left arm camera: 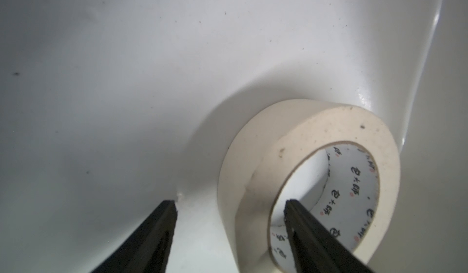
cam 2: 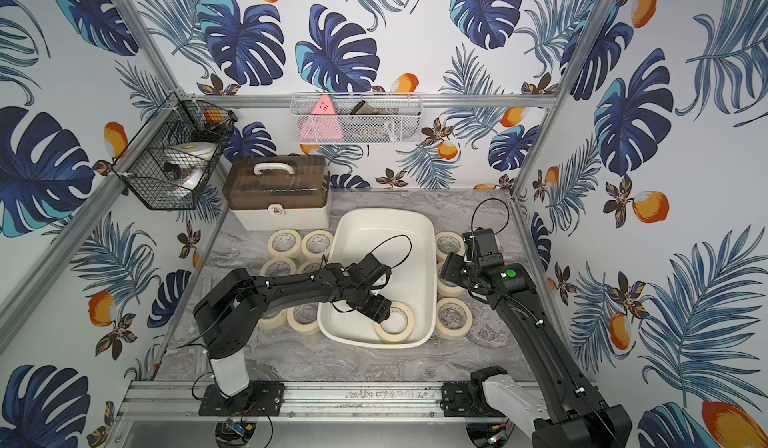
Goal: Take out the art tape in the storage box
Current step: Pick up the art tape from the storage box.
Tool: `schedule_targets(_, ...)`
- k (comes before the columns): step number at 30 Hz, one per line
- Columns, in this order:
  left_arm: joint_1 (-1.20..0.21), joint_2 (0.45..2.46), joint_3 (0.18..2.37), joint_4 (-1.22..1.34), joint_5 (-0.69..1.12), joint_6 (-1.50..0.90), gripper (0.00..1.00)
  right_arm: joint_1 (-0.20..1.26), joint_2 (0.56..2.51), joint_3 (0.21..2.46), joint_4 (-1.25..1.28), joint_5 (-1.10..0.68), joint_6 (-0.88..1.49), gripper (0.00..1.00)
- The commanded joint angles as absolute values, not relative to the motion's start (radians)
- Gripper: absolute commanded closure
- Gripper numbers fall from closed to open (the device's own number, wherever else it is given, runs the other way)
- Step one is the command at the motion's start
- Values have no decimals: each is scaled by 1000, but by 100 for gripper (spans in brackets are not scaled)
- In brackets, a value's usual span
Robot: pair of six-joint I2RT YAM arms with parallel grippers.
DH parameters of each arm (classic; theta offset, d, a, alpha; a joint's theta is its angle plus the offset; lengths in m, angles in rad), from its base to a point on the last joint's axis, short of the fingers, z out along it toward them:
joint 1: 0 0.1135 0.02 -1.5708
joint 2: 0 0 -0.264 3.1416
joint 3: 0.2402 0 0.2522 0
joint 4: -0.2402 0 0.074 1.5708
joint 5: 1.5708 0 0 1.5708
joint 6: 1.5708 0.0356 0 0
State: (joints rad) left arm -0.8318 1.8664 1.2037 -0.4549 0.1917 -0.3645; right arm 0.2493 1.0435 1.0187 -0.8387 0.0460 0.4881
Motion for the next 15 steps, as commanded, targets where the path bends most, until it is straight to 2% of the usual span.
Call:
schedule_targets(1, -834, 1877, 1203, -427, 196, -353, 31, 250, 1048, 1017, -829, 71, 472, 29)
schedule_targets(5, -834, 1896, 1206, -421, 154, -367, 49, 249, 1052, 1017, -839, 83, 479, 29)
schedule_targets(15, -835, 1837, 1206, -428, 66, -407, 75, 248, 1015, 1012, -844, 72, 469, 29)
